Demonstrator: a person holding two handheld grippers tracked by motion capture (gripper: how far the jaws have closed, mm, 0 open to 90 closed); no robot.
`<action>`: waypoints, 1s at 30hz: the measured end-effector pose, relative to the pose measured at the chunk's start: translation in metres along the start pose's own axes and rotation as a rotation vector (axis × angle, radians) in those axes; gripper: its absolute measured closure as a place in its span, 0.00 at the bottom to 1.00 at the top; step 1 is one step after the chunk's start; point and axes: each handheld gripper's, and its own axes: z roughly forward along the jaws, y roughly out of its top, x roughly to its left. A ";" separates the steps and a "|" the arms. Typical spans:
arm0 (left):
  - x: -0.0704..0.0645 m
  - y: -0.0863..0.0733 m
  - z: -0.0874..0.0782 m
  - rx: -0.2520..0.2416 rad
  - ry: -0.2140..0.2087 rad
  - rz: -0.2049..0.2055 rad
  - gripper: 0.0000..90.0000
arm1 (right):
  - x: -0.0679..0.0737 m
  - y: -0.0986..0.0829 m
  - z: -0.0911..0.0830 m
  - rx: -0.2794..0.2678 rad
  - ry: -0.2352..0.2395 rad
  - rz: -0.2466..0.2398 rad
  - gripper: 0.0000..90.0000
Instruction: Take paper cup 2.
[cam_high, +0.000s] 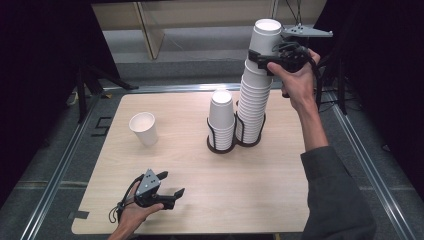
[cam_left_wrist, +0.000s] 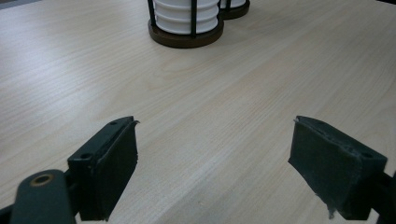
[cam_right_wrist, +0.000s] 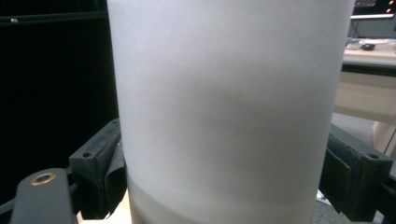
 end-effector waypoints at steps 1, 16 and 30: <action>0.000 0.000 0.000 -0.001 -0.007 0.002 0.16 | 0.000 0.006 -0.003 -0.017 -0.001 -0.003 0.17; -0.001 0.000 0.000 0.002 -0.010 0.007 0.16 | 0.004 0.046 -0.032 -0.129 -0.025 -0.009 0.17; -0.001 0.000 0.001 -0.003 -0.014 0.008 0.16 | 0.004 0.039 -0.094 -0.121 -0.018 -0.056 0.18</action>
